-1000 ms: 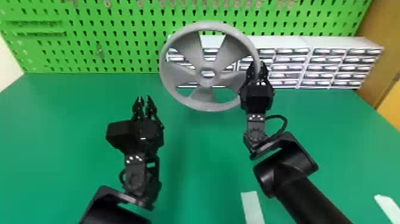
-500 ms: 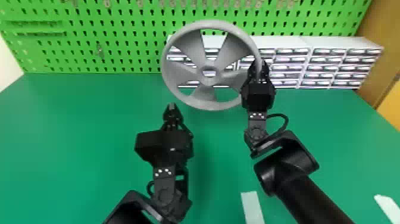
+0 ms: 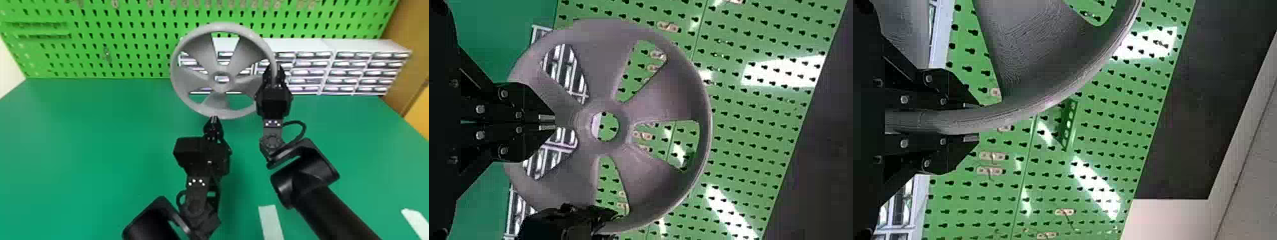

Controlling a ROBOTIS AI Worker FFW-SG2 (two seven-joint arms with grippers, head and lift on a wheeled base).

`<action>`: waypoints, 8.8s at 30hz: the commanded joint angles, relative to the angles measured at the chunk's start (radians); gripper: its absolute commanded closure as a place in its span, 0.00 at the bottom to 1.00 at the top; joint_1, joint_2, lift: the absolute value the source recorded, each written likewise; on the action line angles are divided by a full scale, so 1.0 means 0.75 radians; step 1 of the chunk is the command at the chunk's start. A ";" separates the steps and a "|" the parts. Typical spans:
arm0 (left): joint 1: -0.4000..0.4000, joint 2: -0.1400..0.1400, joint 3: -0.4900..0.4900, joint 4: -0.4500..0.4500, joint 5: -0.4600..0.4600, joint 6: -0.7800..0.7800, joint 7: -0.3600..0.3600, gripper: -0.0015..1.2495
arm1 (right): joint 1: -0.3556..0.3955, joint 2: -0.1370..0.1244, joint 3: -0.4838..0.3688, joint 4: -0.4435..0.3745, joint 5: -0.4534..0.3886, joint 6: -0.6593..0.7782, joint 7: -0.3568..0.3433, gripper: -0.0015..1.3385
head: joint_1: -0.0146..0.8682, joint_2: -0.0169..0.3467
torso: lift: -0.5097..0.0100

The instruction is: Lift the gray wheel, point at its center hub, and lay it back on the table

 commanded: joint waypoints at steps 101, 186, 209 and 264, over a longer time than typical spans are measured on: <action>-0.258 -0.248 0.299 0.486 -0.088 -0.036 -0.438 0.97 | 0.002 -0.013 0.079 -0.014 -0.053 -0.012 0.000 0.98 | 0.80 0.18 | 0.80; 0.182 -0.097 0.322 -0.218 -0.241 0.091 -0.205 0.96 | -0.094 -0.029 0.073 0.109 -0.059 0.041 0.000 0.98 | 0.80 0.18 | 0.80; 0.247 -0.084 0.336 -0.310 -0.337 0.126 -0.166 0.95 | -0.154 -0.070 0.141 -0.077 -0.411 0.593 0.174 0.98 | 0.80 0.18 | 0.80; 0.229 -0.062 0.318 -0.320 -0.345 0.144 -0.164 0.95 | -0.205 -0.238 0.094 -0.464 -0.873 2.188 0.525 0.98 | 0.80 0.18 | 0.80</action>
